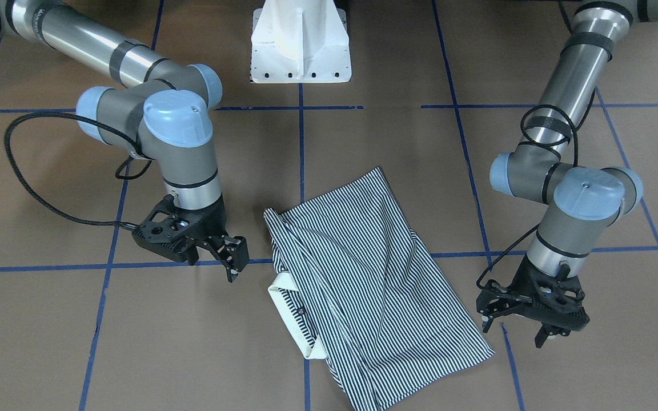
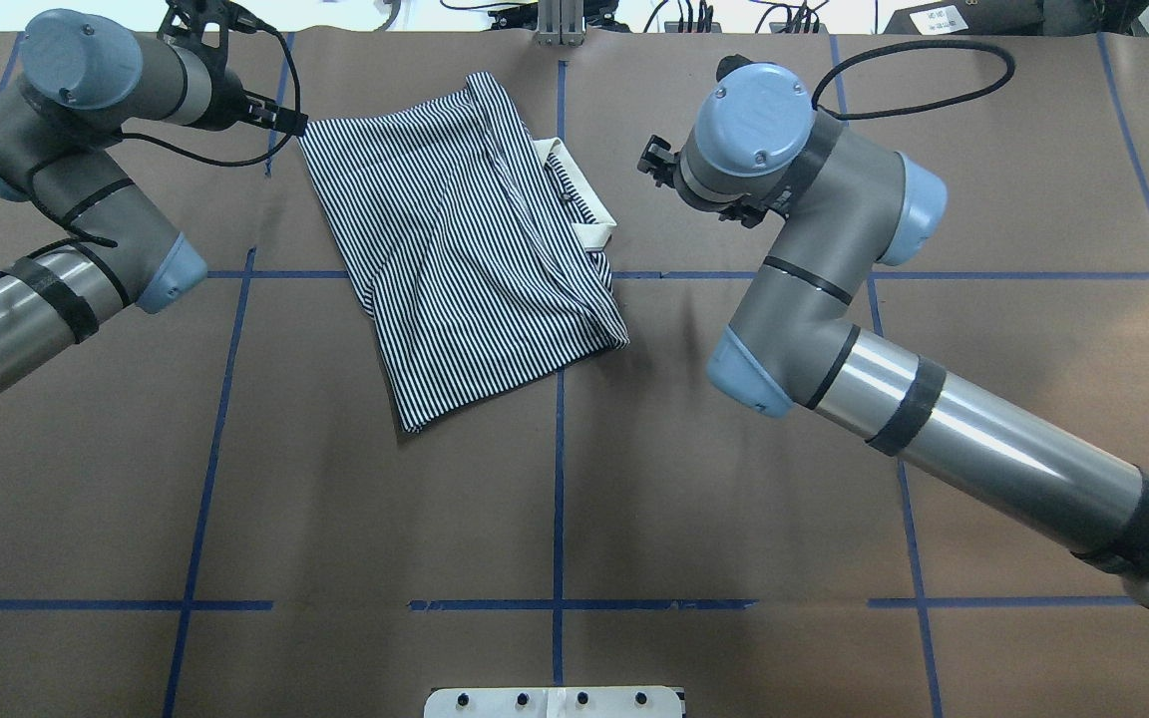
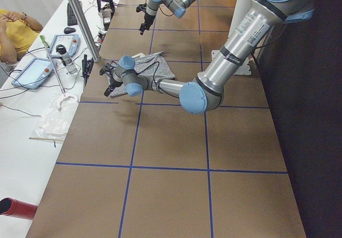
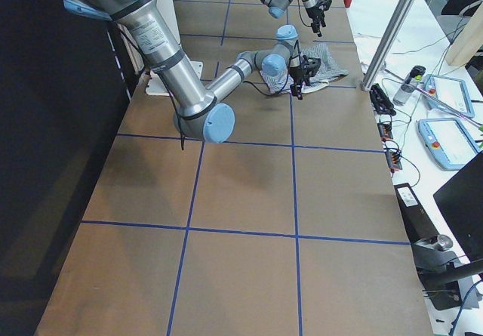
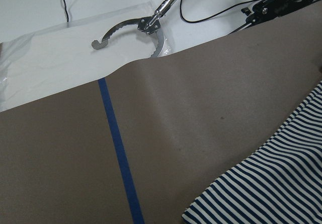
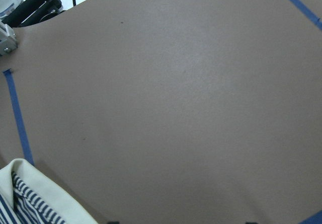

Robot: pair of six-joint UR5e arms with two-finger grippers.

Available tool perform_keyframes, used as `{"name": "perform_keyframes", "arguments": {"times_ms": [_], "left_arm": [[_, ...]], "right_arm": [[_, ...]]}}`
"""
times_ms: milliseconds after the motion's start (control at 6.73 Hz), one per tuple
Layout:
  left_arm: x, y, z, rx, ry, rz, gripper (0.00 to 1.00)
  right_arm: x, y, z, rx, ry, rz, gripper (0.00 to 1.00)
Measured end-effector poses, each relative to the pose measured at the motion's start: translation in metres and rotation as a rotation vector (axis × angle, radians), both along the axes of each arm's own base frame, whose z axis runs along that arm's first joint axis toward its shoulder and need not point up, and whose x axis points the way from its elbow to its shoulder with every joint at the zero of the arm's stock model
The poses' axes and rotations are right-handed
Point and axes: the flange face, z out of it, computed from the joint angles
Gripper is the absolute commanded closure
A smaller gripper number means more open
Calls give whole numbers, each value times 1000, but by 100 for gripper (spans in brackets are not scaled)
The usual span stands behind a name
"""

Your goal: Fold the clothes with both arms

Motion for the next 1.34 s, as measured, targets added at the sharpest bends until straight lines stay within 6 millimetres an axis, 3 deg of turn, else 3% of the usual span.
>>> {"name": "perform_keyframes", "arguments": {"times_ms": [297, 446, 743, 1040, 1337], "left_arm": [[-1, 1, -2, 3, 7, 2, 0], [-1, 2, -2, 3, 7, 2, 0], [0, 2, -3, 4, 8, 3, 0], [0, 2, -5, 7, 10, 3, 0], [0, 2, -5, 8, 10, 4, 0]], "right_arm": [[-65, -5, -11, -28, -30, 94, 30], [-85, 2, -16, -37, -36, 118, 31], [-103, 15, -16, -49, -41, 133, 31], [-109, 19, -13, -55, -39, 143, 31], [-113, 19, -7, -61, -29, 151, 46]]}}
